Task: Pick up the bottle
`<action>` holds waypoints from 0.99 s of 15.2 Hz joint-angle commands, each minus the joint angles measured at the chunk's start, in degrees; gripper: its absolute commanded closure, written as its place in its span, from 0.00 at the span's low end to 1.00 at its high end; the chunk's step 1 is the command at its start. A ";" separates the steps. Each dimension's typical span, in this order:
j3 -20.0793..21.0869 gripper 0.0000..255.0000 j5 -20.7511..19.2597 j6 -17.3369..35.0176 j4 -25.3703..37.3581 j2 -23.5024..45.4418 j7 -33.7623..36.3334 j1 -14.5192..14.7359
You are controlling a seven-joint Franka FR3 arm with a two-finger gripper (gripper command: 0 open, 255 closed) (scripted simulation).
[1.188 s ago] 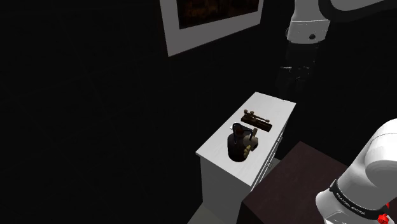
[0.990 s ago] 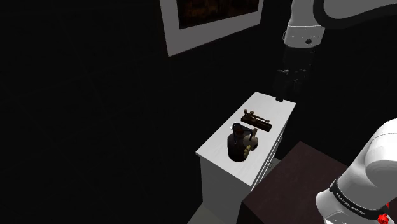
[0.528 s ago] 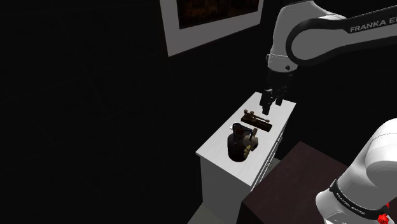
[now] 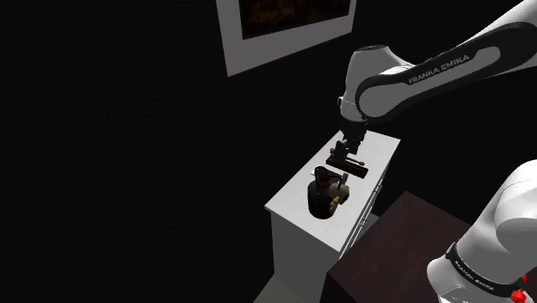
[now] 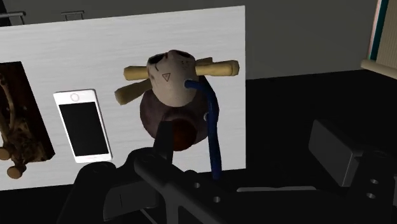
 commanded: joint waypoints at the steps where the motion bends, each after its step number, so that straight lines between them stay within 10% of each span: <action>1: -0.46 0.00 -0.33 5.31 0.00 4.66 -1.91 0.13; 14: -0.98 0.00 -0.48 20.26 0.25 18.95 -5.05 0.49; 15: -0.93 1.00 -0.47 20.28 0.22 18.93 -4.97 0.53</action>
